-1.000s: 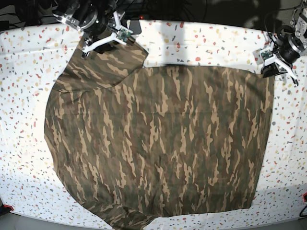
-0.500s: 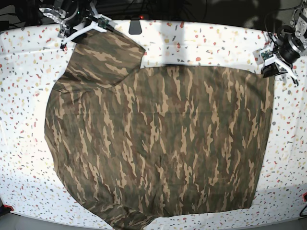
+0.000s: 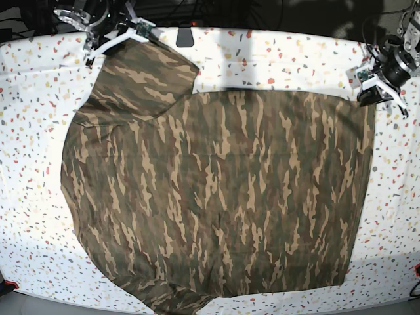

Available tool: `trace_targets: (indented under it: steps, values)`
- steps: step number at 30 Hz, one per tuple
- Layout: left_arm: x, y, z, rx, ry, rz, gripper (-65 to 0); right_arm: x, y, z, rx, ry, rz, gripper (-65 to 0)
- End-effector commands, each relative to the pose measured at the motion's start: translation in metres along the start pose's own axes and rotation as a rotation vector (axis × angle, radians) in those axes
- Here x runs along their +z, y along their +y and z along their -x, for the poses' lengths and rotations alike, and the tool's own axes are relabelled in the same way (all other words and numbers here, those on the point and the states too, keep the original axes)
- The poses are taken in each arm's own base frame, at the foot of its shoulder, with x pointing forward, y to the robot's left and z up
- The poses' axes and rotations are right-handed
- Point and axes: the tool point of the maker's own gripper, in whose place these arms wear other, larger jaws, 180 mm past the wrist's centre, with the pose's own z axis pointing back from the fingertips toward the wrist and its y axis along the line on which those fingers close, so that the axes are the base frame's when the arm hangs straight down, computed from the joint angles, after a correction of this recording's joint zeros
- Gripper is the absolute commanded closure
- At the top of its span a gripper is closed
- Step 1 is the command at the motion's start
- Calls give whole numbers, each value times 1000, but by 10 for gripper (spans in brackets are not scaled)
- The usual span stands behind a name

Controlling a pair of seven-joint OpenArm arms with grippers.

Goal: Fold the T-shirt properly
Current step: 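Grasp the sleeve edge near the collar with the right gripper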

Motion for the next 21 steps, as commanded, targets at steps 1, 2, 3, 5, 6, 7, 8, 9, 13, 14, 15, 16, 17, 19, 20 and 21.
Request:
trace_targets:
  steps: [1, 2, 3, 5, 6, 7, 8, 9, 13, 14, 15, 16, 17, 19, 20, 21]
  values:
    - [3, 5, 2, -15, 0, 2, 0, 3, -9, -5, 5, -23, 33, -220]
    - [3, 5, 2, -14, 0, 2, 0, 3, -9, -4, 5, -23, 33, -190]
    - [3, 5, 2, -15, 0, 2, 0, 3, -9, -4, 5, -23, 33, -160]
    - [3, 5, 2, -15, 0, 3, 0, 3, -9, -4, 5, -23, 34, -113]
    - [3, 5, 2, -15, 0, 3, 0, 4, -10, -4, 6, -22, 35, -95]
    - [3, 5, 2, -15, 0, 2, 0, 4, -10, -5, 9, -22, 39, -78]
    - [3, 5, 2, -15, 0, 2, 0, 4, -11, -6, 10, -25, 41, -58]
    - [3, 5, 2, -14, 0, 2, 0, 6, -12, -7, 10, -31, 44, -34]
    - [3, 5, 2, -15, 0, 3, 0, 15, -17, -22, 14, -75, 65, 0]
    - [3, 5, 2, -15, 0, 2, 0, 18, -20, -26, 14, -90, 74, 0]
    - [3, 5, 2, -15, 0, 2, 0, 21, -23, -31, 10, -106, 87, 0]
    - [3, 5, 2, -15, 0, 3, 0, 25, -26, -36, 2, -121, 102, 0]
    - [3, 5, 2, -15, 0, 2, 0, 28, -30, -40, -5, -136, 117, 0]
    - [3, 5, 2, -15, 0, 2, 0, 34, -34, -47, -14, -161, 137, 0]
    - [3, 5, 2, -15, -1, 2, 0, 36, -36, -50, -15, -168, 143, 0]
    - [3, 5, 2, -15, 0, 2, 0, 37, -36, -51, -16, -173, 146, 0]
